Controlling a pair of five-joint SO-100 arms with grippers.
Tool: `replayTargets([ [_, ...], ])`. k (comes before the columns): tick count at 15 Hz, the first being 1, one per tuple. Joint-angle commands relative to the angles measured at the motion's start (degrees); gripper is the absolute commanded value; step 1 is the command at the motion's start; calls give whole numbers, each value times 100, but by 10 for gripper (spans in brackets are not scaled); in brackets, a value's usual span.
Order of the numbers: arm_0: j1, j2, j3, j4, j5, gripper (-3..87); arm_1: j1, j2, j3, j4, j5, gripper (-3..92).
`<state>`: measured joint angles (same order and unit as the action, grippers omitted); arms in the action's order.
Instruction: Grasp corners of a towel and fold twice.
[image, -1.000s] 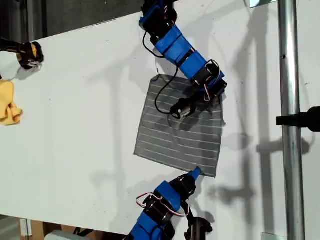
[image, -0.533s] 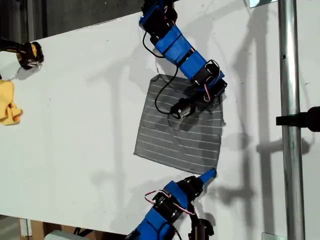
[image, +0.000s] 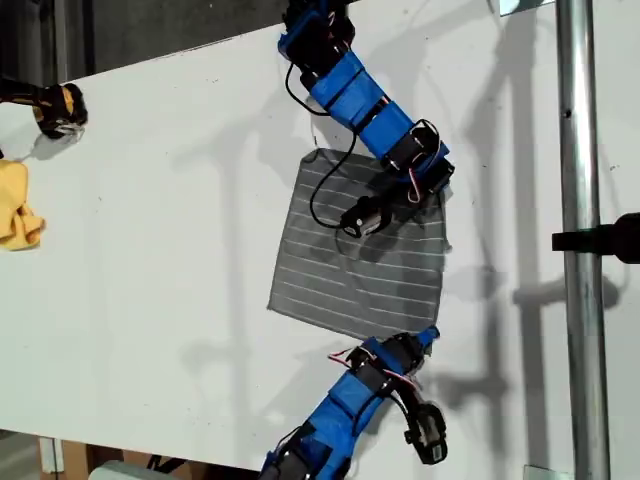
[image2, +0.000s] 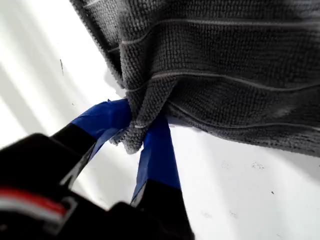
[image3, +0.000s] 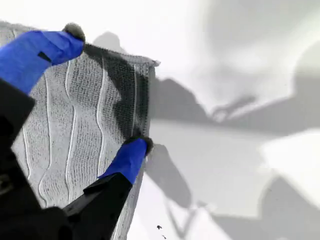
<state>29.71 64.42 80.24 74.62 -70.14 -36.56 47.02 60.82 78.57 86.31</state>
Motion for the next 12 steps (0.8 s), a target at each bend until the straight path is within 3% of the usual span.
replayTargets([
  [1, -35, -123, -272, -167, -97, 351, 0, 132, 79, 88, 44, -2],
  [5, -167, -738, -352, -413, -325, 242, -18, 141, 62, 79, 44, -2],
  [7, -255, -791, -404, -193, -536, 106, -26, 141, 53, 79, 44, -2],
  [12, -299, -800, -747, 475, -809, -16, -26, 167, 62, 53, 9, -2],
])
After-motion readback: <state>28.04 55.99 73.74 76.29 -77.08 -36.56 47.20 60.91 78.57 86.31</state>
